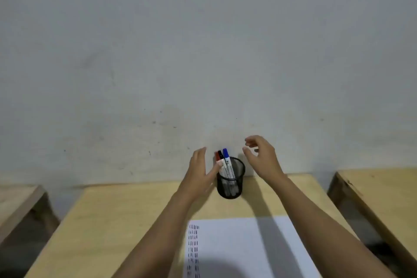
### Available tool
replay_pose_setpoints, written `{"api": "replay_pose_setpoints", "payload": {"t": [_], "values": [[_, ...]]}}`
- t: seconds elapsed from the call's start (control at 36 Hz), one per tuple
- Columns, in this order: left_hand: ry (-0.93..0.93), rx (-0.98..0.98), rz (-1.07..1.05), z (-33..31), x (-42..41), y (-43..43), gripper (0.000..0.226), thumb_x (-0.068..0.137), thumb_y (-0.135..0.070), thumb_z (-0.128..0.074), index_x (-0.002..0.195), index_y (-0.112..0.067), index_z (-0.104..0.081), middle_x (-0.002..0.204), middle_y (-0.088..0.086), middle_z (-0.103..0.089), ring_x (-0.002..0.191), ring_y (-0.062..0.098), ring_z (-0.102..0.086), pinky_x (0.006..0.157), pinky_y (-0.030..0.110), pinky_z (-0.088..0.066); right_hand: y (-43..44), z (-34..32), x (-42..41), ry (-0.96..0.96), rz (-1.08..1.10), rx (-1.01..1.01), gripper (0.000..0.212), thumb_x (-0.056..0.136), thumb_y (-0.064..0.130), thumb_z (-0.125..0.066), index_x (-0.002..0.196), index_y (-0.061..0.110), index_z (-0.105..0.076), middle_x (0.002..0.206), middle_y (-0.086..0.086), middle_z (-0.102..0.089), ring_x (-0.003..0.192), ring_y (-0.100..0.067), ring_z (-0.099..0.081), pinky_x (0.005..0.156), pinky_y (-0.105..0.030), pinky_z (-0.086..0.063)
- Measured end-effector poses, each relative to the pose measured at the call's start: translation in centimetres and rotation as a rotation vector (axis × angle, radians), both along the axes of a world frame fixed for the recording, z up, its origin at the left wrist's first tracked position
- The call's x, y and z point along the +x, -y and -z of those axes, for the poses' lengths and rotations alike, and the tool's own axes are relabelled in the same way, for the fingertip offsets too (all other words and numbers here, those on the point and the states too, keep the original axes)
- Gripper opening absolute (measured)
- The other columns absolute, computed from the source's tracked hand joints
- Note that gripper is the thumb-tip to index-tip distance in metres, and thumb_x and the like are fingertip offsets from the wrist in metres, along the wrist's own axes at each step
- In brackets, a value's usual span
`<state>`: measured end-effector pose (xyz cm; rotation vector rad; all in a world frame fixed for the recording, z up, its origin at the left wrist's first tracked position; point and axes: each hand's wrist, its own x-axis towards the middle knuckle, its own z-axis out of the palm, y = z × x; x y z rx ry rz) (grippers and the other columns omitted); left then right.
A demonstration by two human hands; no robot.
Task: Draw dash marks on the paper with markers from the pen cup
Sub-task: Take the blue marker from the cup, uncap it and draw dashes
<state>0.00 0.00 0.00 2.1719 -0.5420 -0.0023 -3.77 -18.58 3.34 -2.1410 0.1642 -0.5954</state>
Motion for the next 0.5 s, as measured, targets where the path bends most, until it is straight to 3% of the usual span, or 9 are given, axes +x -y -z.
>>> {"api": "replay_pose_setpoints", "payload": {"t": [0.14, 0.25, 0.33, 0.5], "values": [[-0.148, -0.084, -0.028, 7.3, 0.2, 1.0, 0.087, 0.081, -0.063, -0.052, 0.148, -0.021, -0.015, 0.156, -0.008, -0.016, 0.144, 0.012, -0.020, 0.117, 0.038, -0.026, -0.1, 5.1, 1.9, -0.060, 0.001, 0.061, 0.017, 0.084, 0.006, -0.059, 0.100, 0.006, -0.064, 0.091, -0.005, -0.063, 0.085, -0.018, -0.059, 0.074, -0.020, -0.044], [-0.164, -0.153, -0.017, 10.9, 0.7, 1.9, 0.086, 0.080, -0.052, -0.063, 0.145, -0.012, -0.024, 0.148, 0.002, -0.030, 0.138, 0.015, -0.031, 0.114, 0.040, -0.031, -0.3, 6.8, 3.1, -0.020, -0.007, -0.032, 0.016, 0.083, 0.005, -0.057, 0.097, 0.003, -0.066, 0.083, -0.006, -0.064, 0.074, -0.015, -0.058, 0.066, -0.010, -0.043], [-0.156, -0.216, 0.020, 12.0, 1.2, 2.6, 0.079, 0.072, -0.052, -0.069, 0.137, -0.019, -0.038, 0.133, -0.001, -0.045, 0.126, 0.011, -0.045, 0.109, 0.037, -0.038, -0.5, 6.9, 3.8, -0.084, -0.058, -0.152, 0.018, 0.082, 0.008, -0.058, 0.097, 0.005, -0.066, 0.085, -0.006, -0.065, 0.077, -0.016, -0.059, 0.072, -0.022, -0.046], [-0.166, -0.322, 0.096, 13.3, 2.2, 3.7, 0.071, 0.065, -0.048, -0.075, 0.126, -0.024, -0.047, 0.126, -0.001, -0.058, 0.116, 0.011, -0.057, 0.101, 0.037, -0.048, -1.0, 7.6, 5.2, -0.156, -0.100, -0.282, 0.023, 0.077, 0.012, -0.063, 0.099, 0.008, -0.065, 0.094, -0.011, -0.068, 0.086, -0.022, -0.063, 0.080, -0.036, -0.054]]}}
